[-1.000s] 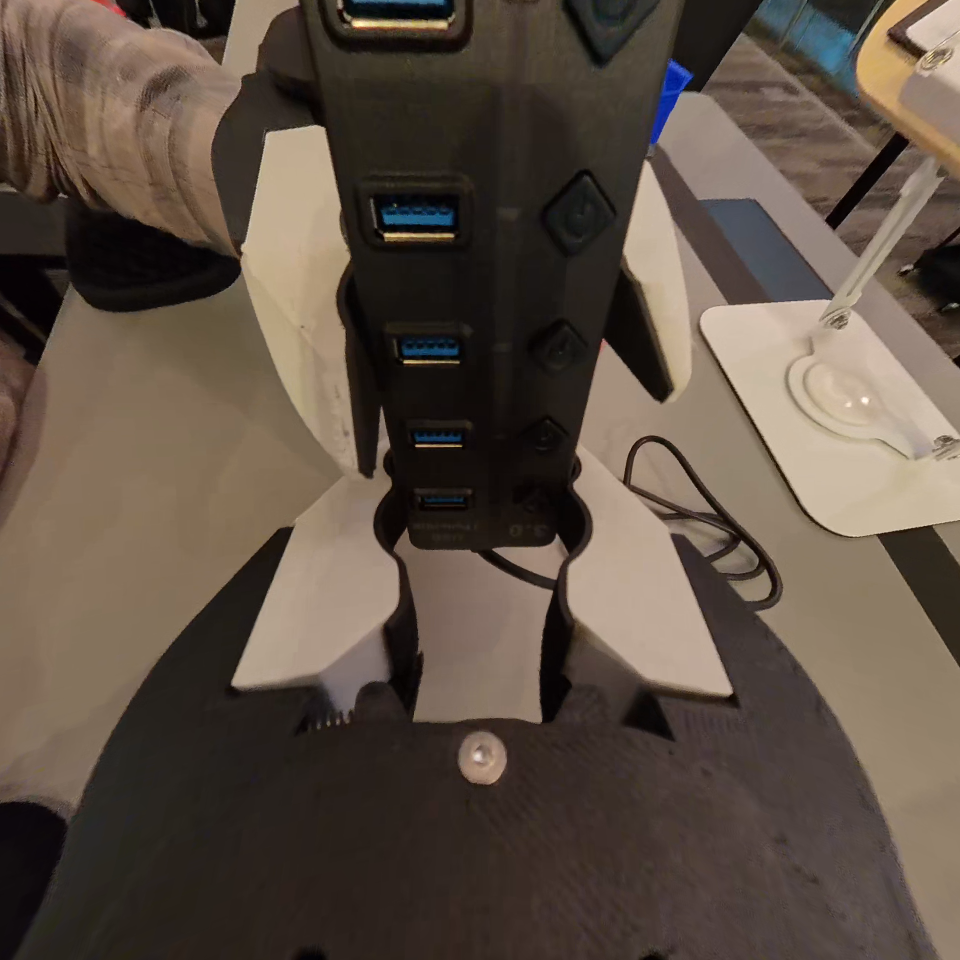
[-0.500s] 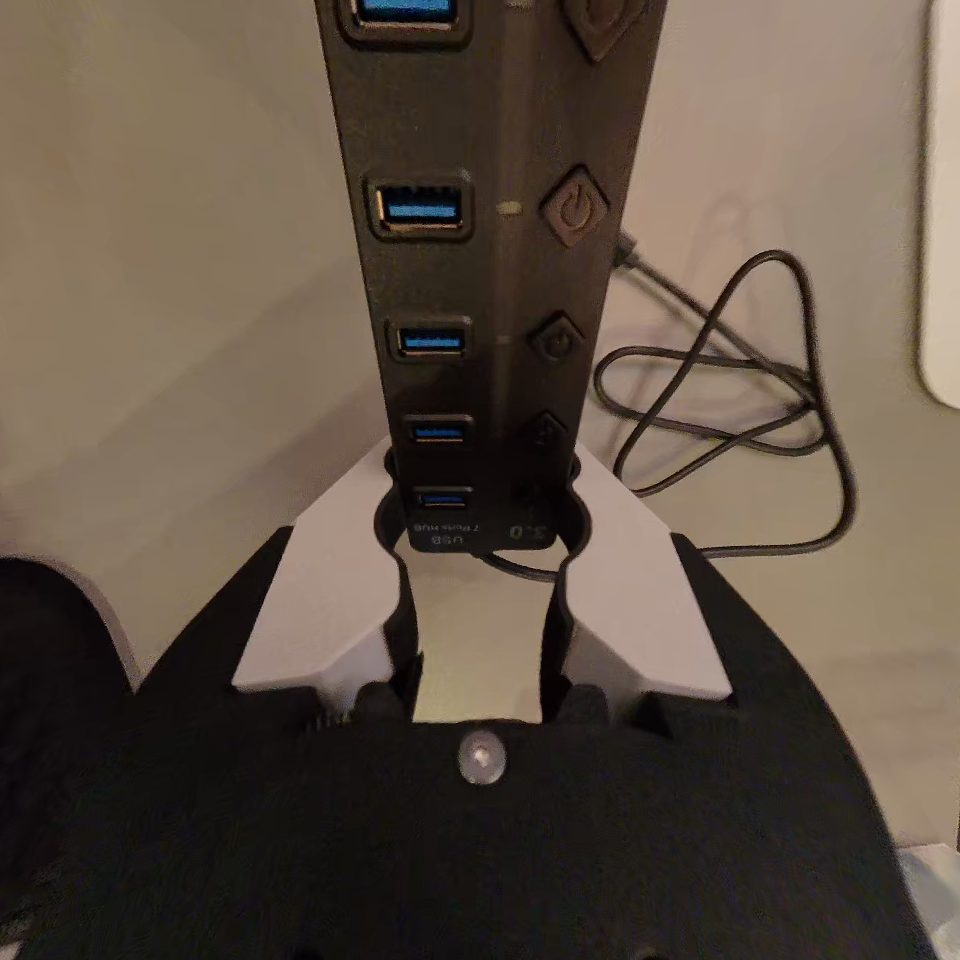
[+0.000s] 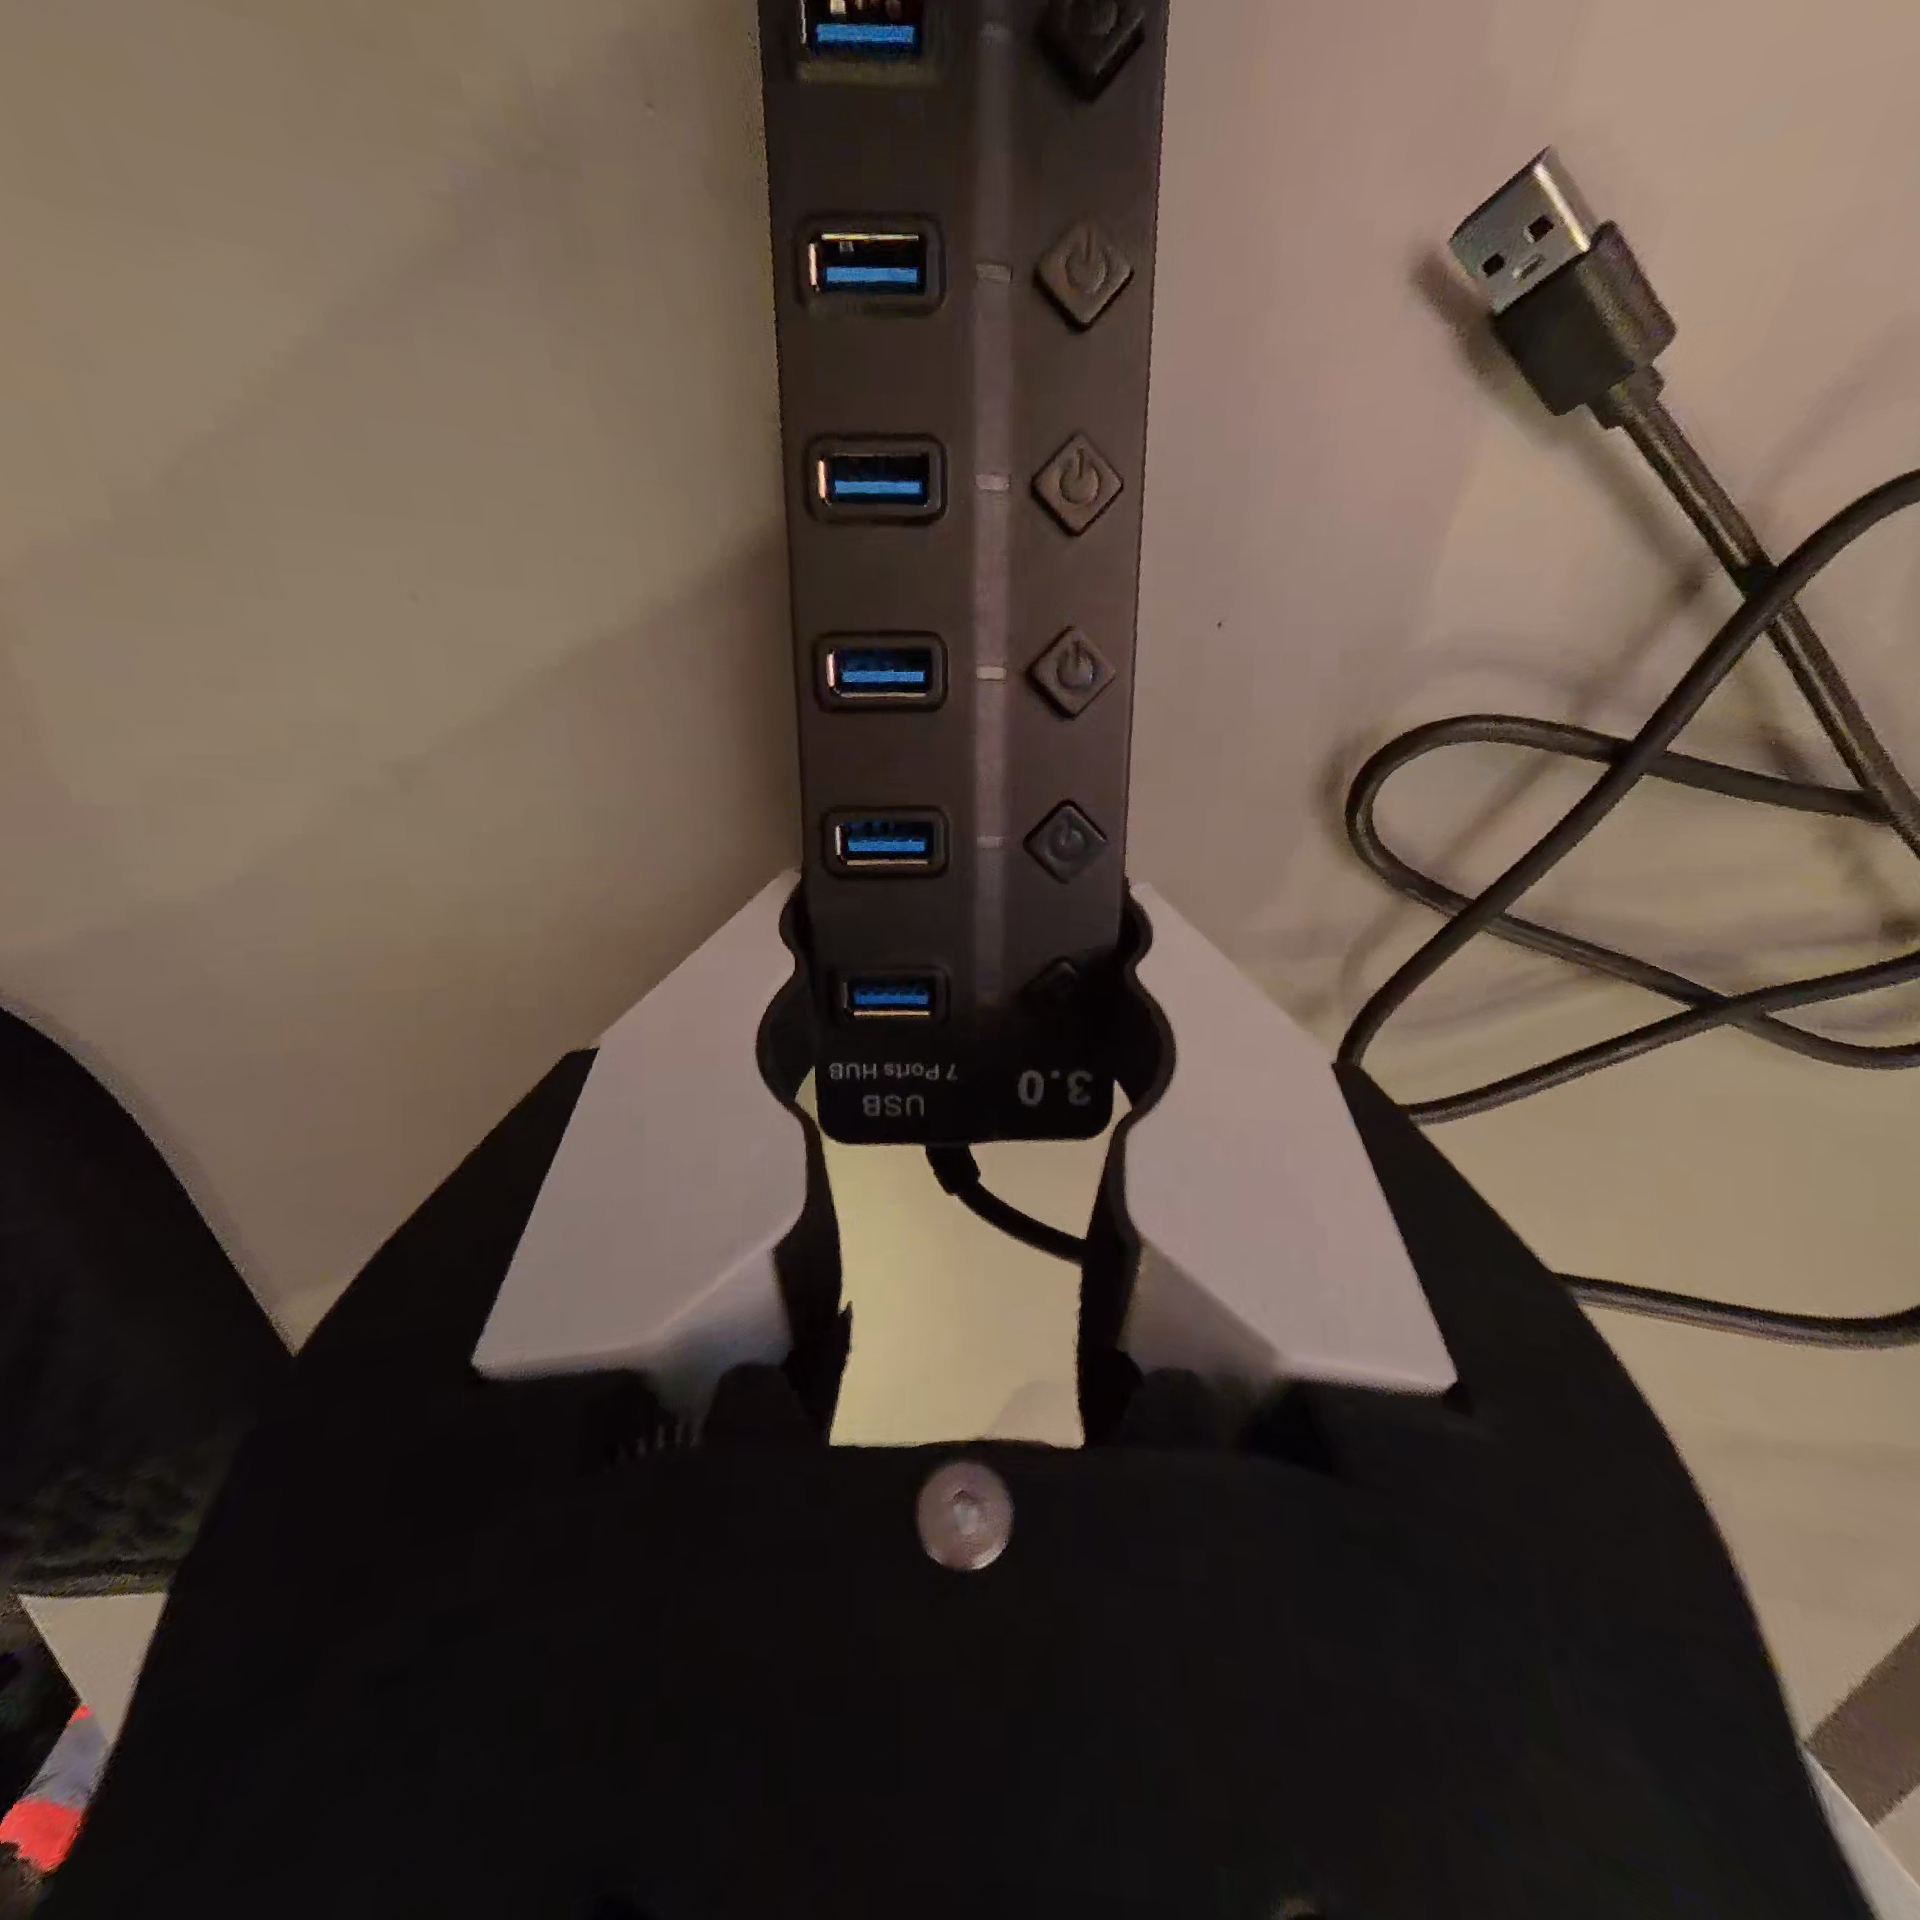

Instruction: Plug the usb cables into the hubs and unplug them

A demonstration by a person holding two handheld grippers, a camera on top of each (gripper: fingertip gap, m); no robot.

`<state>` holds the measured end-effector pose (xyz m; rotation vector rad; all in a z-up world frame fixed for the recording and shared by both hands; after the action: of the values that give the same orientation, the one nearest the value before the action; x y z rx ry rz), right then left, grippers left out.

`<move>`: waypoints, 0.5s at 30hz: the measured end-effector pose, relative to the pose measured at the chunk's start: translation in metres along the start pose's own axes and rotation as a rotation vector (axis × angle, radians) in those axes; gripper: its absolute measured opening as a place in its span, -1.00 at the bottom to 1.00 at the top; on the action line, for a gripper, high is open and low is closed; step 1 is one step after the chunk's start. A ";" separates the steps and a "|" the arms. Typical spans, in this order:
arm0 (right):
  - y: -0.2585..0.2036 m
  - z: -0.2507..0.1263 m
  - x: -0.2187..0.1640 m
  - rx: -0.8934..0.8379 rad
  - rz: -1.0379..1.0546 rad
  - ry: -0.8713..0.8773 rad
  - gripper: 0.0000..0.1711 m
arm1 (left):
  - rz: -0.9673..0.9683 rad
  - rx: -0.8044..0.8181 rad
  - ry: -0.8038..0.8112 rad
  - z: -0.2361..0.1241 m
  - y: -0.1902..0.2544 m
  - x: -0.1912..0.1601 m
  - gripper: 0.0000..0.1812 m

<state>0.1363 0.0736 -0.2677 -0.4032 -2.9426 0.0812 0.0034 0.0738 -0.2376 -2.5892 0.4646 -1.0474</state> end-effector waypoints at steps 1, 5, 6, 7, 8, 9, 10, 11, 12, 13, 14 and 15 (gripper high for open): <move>0.000 0.000 0.001 0.000 -0.005 0.001 -0.40 | 0.017 -0.002 -0.034 0.006 0.001 -0.003 -0.23; -0.002 0.001 0.002 -0.021 -0.021 0.010 -0.40 | 0.053 -0.039 -0.107 0.024 0.008 -0.010 -0.37; -0.003 0.001 0.003 -0.025 -0.023 0.016 -0.40 | 0.053 -0.052 -0.114 0.026 0.009 -0.011 -0.41; -0.004 0.001 0.003 -0.027 -0.024 0.025 -0.40 | 0.047 -0.056 -0.115 0.028 0.010 -0.011 -0.42; -0.005 0.000 0.003 -0.035 -0.026 0.038 -0.39 | 0.033 -0.059 -0.105 0.030 0.010 -0.010 -0.43; -0.006 -0.002 0.002 -0.044 -0.028 0.048 -0.35 | 0.021 -0.066 -0.102 0.030 0.010 -0.010 -0.44; -0.007 -0.004 0.001 -0.051 -0.030 0.057 -0.31 | 0.019 -0.065 -0.104 0.031 0.009 -0.010 -0.44; -0.008 -0.007 0.000 -0.056 -0.028 0.073 -0.27 | 0.021 -0.064 -0.106 0.031 0.009 -0.010 -0.44; -0.010 -0.010 0.000 -0.057 -0.021 0.093 -0.25 | 0.021 -0.065 -0.107 0.031 0.009 -0.009 -0.44; -0.011 -0.013 0.000 -0.060 -0.020 0.111 -0.25 | 0.020 -0.066 -0.108 0.031 0.009 -0.009 -0.44; -0.013 -0.016 0.001 -0.069 -0.026 0.134 -0.29 | 0.019 -0.066 -0.108 0.031 0.009 -0.009 -0.44; -0.015 -0.017 0.003 -0.070 -0.030 0.166 -0.45 | 0.022 -0.065 -0.108 0.031 0.009 -0.009 -0.44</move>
<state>0.1323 0.0607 -0.2491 -0.3570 -2.7930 -0.0571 0.0180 0.0746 -0.2679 -2.6748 0.5069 -0.8938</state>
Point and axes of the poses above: each gripper's, where its closed fingertips meet, z out along the fingers, x out of its top, y = z × x across the jaws, the point moved 3 cm from there along -z, back along the fingers, and after that the axes turned 13 degrees about z, right-handed, at the moved point
